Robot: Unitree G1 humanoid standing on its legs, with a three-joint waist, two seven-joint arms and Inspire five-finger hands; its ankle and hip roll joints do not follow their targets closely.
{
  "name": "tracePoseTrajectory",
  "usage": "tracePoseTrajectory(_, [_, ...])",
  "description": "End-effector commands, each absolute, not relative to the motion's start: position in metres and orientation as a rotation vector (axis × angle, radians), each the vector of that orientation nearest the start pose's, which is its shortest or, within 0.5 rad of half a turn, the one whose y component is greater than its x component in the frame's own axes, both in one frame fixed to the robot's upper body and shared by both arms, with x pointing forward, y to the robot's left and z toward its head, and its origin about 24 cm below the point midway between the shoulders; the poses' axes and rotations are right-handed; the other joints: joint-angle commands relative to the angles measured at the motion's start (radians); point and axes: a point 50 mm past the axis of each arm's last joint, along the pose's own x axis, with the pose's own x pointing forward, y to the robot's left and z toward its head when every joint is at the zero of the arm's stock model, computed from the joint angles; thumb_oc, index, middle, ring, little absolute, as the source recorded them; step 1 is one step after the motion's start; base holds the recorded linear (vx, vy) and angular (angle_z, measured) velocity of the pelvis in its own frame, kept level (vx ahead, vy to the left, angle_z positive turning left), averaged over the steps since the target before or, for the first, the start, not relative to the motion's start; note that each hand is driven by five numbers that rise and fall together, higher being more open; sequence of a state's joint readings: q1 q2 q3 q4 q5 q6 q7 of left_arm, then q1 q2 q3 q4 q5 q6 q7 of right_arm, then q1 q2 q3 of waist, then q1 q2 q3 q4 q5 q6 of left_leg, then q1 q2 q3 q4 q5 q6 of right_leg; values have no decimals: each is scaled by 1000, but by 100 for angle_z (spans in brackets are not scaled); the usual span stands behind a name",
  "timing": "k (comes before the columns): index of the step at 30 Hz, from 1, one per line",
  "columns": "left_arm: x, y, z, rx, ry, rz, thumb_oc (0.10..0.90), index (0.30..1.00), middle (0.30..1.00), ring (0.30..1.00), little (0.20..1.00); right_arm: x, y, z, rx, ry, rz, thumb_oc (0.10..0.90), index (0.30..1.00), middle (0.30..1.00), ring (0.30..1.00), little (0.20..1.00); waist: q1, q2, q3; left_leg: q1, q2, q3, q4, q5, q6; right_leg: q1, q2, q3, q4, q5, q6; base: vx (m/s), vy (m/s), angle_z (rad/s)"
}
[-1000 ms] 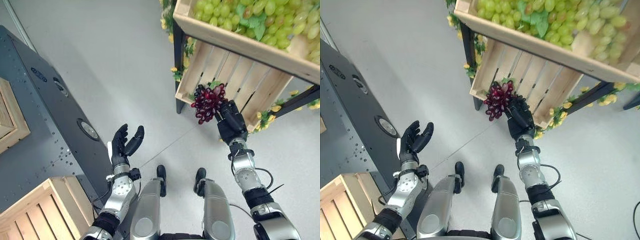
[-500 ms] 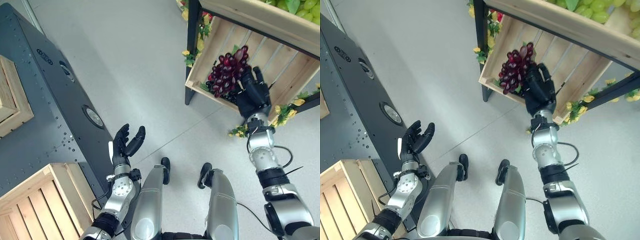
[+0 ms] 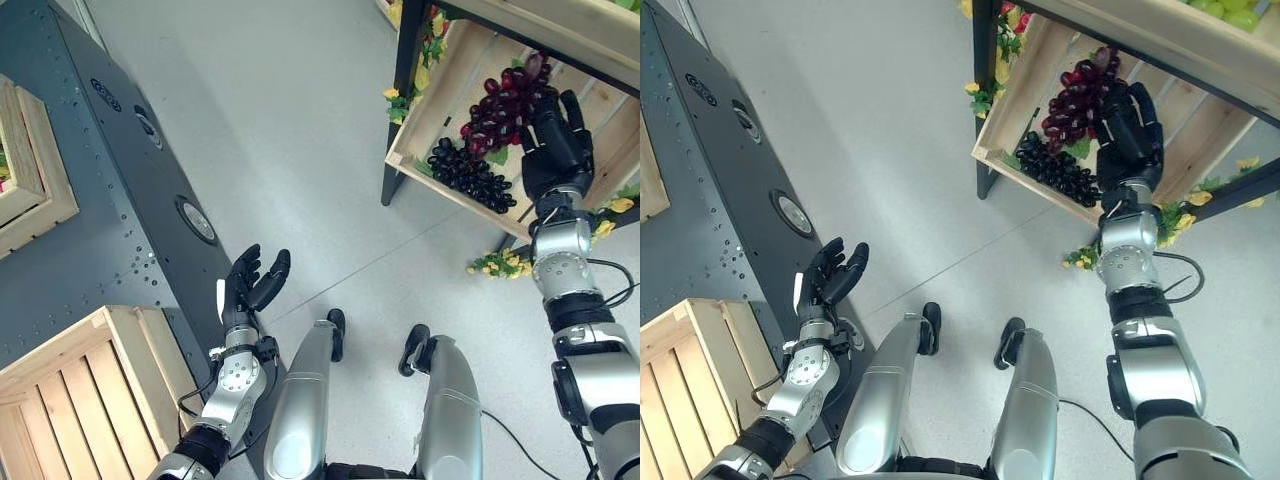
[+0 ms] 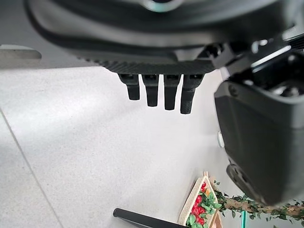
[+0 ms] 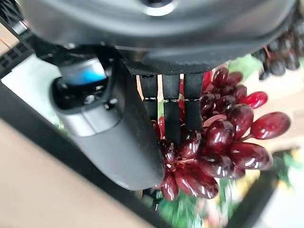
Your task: Pick up the fruits from the basket on one side to the basket on the other side
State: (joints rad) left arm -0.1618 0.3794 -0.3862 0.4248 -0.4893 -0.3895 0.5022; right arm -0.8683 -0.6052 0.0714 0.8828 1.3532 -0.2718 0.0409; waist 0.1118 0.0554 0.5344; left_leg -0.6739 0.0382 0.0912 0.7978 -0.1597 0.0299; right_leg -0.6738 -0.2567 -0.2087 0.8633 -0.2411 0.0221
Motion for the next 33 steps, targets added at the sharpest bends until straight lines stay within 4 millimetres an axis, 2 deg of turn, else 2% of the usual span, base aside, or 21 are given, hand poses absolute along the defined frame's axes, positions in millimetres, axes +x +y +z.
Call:
tracePoseTrajectory(1, [270,180,54,-101,-238,190,800,900,900,900,900,358,-338,278,786,-712,-286,400,300,300,300,300,15,26,-14,42,-30,-23,107,-177,49,86,-15,-50,0,-22,-49,0,0,0])
tracePoseTrajectory(6, [271,173,58,-107,-245,174,800,900,900,900,900,356,-352,282,744,-678,-424,400,300,300,300,300,17,31,-14,36,-28,-22,98,-171,49,79,-10,-51,-7,-17,-50,-13,0,0])
tracePoseTrajectory(8, [271,171,60,-109,-247,171,800,900,900,900,900,354,-356,286,675,-657,-513,405,307,307,307,307,18,33,-14,32,-28,-22,92,-168,50,74,-8,-51,-11,-16,-51,-35,13,-2])
tracePoseTrajectory(9, [271,170,60,-109,-247,171,800,900,900,900,900,354,-356,287,667,-654,-521,455,382,382,382,382,18,34,-14,32,-27,-22,91,-167,50,74,-8,-51,-11,-16,-51,-43,25,-7])
tracePoseTrajectory(11, [271,168,60,-115,-248,175,800,900,900,900,900,352,-358,295,568,-651,-588,491,436,436,436,436,18,36,-14,29,-26,-21,85,-165,51,70,-5,-50,-15,-14,-52,-37,29,-10])
tracePoseTrajectory(12, [271,168,60,-119,-247,178,800,900,900,900,900,351,-358,299,500,-643,-627,596,594,594,594,594,17,37,-14,26,-25,-20,84,-164,51,67,-4,-49,-16,-13,-53,-24,19,-6])
tracePoseTrajectory(13, [271,168,60,-120,-247,178,800,900,900,900,900,351,-358,300,468,-635,-646,596,594,594,594,594,17,38,-14,25,-25,-20,84,-164,51,65,-4,-49,-16,-12,-53,-40,18,-3])
tracePoseTrajectory(14, [271,167,61,-121,-250,177,800,900,900,900,900,351,-357,303,358,-610,-693,800,900,900,900,900,17,38,-14,20,-24,-18,84,-165,51,59,-3,-47,-16,-10,-53,-49,16,0])
tracePoseTrajectory(16, [271,166,62,-123,-256,176,800,900,900,900,900,353,-354,312,222,-583,-718,800,900,900,900,900,18,39,-14,15,-22,-16,79,-162,53,53,-2,-47,-20,-8,-53,-53,19,-2])
tracePoseTrajectory(21, [270,166,62,-133,-262,172,800,900,900,900,900,357,-347,320,64,-531,-688,800,900,900,900,900,18,37,-14,23,-18,-10,62,-161,52,58,0,-49,-36,-7,-55,-28,12,0])
tracePoseTrajectory(33, [269,163,63,-137,-271,158,800,900,900,900,900,363,-345,319,-66,-446,-675,800,900,900,900,900,18,40,-14,40,-11,0,34,-157,51,66,-7,-52,-57,0,-50,-3,2,0])
